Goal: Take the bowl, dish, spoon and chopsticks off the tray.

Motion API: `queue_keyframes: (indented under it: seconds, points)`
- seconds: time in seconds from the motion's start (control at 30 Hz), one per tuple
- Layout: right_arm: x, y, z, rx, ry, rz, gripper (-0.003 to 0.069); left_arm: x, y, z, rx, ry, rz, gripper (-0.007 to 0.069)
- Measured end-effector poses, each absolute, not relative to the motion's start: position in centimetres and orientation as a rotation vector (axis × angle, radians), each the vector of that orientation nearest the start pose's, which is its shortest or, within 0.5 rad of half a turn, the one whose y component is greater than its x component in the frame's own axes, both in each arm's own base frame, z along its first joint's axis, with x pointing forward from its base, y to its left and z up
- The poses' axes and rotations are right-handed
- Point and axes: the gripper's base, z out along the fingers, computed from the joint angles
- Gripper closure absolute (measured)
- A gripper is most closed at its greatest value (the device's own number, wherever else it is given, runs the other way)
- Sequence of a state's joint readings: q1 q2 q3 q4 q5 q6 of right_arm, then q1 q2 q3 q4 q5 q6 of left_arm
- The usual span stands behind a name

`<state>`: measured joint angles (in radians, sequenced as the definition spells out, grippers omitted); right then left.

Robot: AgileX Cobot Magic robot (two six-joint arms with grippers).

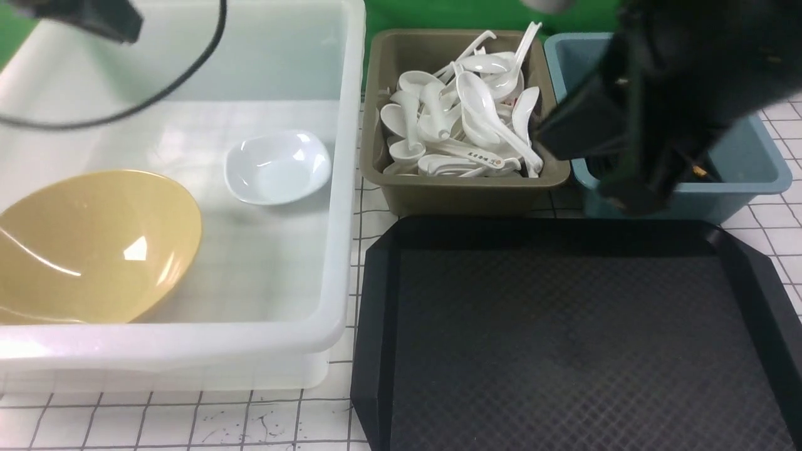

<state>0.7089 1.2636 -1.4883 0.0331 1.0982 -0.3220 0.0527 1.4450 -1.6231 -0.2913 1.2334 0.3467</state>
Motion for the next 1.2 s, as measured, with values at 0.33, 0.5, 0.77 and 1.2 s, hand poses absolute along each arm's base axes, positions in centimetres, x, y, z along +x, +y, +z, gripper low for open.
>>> queue_keyframes:
  seconds: [0.33, 0.5, 0.77, 1.2]
  points:
    - [13.5, 11.9, 41.2, -1.026, 1.849, 0.272, 0.061, 15.9, -1.6, 37.6, 0.294, 2.289, -0.189, 0.0632]
    - [10.5, 9.2, 39.8, -0.91, 1.725, 0.322, 0.061, 8.9, -1.6, 34.5, 0.271, 2.091, -0.108, 0.0636]
    - [6.9, 6.1, 38.4, -0.722, 1.526, 0.423, 0.061, 2.2, -1.3, 30.5, 0.196, 1.844, -0.002, 0.0636]
    - [6.5, 5.7, 38.3, -0.659, 1.48, 0.468, 0.0604, 0.5, -1.2, 29.9, 0.188, 1.803, 0.017, 0.0636]
